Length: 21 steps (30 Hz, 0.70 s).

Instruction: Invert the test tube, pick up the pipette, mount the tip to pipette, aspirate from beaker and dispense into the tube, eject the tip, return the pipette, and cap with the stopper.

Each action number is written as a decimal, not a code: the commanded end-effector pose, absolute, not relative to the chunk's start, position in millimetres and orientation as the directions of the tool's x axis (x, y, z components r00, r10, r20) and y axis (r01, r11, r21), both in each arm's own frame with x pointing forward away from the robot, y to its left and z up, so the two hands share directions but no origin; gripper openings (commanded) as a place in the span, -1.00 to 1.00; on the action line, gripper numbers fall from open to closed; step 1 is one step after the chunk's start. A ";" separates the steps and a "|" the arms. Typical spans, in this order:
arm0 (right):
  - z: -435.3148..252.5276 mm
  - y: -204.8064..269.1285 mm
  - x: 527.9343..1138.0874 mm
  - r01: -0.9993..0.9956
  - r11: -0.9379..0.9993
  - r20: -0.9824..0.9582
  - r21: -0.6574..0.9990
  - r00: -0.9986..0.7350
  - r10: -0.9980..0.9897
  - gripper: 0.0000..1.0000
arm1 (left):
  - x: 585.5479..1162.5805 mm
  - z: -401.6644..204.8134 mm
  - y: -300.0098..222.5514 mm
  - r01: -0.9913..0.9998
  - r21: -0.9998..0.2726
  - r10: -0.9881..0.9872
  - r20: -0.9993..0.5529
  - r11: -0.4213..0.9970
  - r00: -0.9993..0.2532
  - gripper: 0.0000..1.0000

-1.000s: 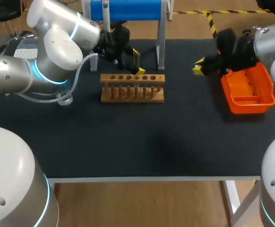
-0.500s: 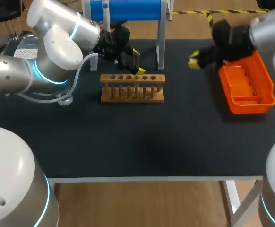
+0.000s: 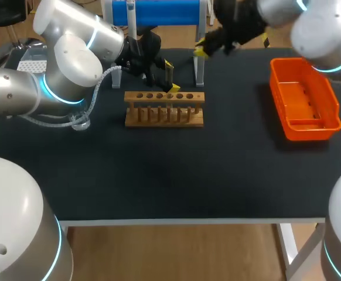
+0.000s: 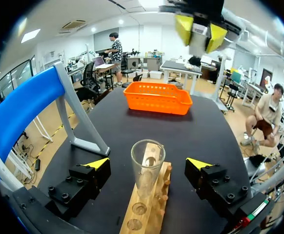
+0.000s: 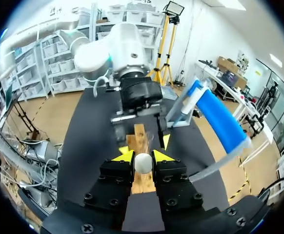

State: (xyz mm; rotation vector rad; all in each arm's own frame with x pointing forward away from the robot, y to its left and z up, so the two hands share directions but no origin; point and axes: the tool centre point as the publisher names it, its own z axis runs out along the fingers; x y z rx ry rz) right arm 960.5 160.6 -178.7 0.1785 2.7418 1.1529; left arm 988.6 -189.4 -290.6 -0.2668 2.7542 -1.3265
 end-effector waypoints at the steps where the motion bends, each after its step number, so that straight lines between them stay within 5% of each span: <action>1: -192.6 195.1 985.4 0.061 0.750 -0.078 0.659 -0.986 0.148 -1.00 | 989.9 -289.9 -189.7 -0.126 -0.778 -0.185 0.013 0.616 -0.983 1.00; 21: -197.4 211.1 993.5 0.058 0.763 -0.084 0.644 -0.986 0.146 -1.00 | 989.9 -289.9 -189.7 -0.126 -0.778 -0.185 0.013 0.616 -0.983 1.00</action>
